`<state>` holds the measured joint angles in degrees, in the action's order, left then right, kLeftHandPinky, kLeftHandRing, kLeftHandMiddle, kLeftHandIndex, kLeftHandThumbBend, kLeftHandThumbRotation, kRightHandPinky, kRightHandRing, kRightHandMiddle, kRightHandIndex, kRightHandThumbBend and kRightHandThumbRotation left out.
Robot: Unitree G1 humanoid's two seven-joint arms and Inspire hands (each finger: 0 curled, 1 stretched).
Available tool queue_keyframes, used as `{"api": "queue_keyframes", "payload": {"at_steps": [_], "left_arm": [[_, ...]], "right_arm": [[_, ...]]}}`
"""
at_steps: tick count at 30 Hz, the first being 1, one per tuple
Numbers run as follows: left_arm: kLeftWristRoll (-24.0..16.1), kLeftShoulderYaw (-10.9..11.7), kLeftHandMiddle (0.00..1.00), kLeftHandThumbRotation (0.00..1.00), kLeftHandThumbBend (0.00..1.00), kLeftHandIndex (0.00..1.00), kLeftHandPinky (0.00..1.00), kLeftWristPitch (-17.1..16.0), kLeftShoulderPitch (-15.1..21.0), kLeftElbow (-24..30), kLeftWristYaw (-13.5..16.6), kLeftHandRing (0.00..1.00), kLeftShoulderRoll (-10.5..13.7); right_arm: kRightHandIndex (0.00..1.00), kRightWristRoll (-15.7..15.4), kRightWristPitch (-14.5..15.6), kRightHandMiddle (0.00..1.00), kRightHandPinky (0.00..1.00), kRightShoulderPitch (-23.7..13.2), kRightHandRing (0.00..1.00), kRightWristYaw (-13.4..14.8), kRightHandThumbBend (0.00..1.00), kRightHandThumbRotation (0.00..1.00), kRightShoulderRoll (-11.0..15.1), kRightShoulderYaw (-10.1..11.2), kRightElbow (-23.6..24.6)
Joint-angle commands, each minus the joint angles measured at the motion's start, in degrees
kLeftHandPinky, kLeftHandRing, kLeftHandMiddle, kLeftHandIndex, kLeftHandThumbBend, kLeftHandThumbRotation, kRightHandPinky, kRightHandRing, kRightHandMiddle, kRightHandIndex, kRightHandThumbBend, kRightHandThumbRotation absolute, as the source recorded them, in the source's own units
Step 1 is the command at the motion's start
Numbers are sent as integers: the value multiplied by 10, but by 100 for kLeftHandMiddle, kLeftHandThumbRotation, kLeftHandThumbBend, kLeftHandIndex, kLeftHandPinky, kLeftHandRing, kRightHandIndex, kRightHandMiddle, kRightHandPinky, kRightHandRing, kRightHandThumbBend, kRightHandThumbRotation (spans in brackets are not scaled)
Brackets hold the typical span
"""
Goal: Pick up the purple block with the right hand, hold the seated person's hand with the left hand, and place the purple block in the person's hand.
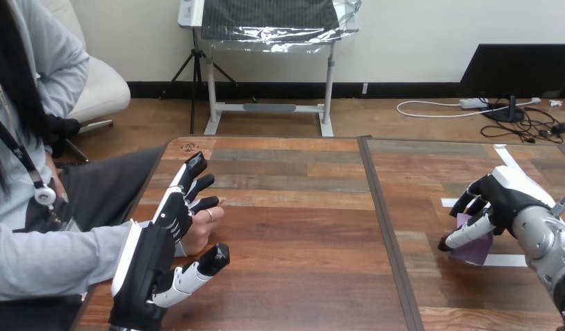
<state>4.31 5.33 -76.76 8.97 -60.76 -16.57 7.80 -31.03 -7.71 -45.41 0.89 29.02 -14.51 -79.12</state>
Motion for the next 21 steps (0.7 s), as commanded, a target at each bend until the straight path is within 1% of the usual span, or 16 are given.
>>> {"api": "queue_keyframes", "payload": {"at_steps": [1, 8, 11, 15, 18, 20, 21], "left_arm": [[14, -4, 95, 72, 100, 94, 80, -8, 22, 9, -8, 91, -5], [17, -2, 95, 71, 100, 94, 81, -6, 25, 7, -13, 91, -7], [14, 0, 95, 71, 100, 94, 81, -9, 27, 4, -11, 91, -7], [18, -1, 95, 72, 100, 94, 80, -11, 30, 2, -15, 91, -8], [21, 0, 95, 71, 100, 94, 80, -9, 30, 2, -17, 91, -9], [23, 0, 95, 71, 100, 94, 80, -8, 31, 2, -19, 91, -10], [24, 0, 95, 71, 100, 93, 80, -7, 31, 2, -20, 91, -10]], "right_arm": [[56, 7, -2, 61, 53, -49, 57, 1, 86, 0, -3, 5, 10], [60, 12, -7, 61, 52, -51, 57, -4, 89, 0, -2, 8, 11], [64, 12, -3, 61, 52, -53, 57, -7, 90, 0, -3, 7, 12], [68, 15, -3, 62, 52, -55, 58, -10, 92, 0, -3, 8, 13], [70, 18, -6, 64, 53, -54, 60, -13, 95, 4, -2, 10, 13], [73, 19, -8, 68, 55, -54, 63, -14, 97, 10, -1, 10, 13], [74, 19, -9, 68, 56, -54, 63, -16, 98, 11, 0, 10, 13]]}}
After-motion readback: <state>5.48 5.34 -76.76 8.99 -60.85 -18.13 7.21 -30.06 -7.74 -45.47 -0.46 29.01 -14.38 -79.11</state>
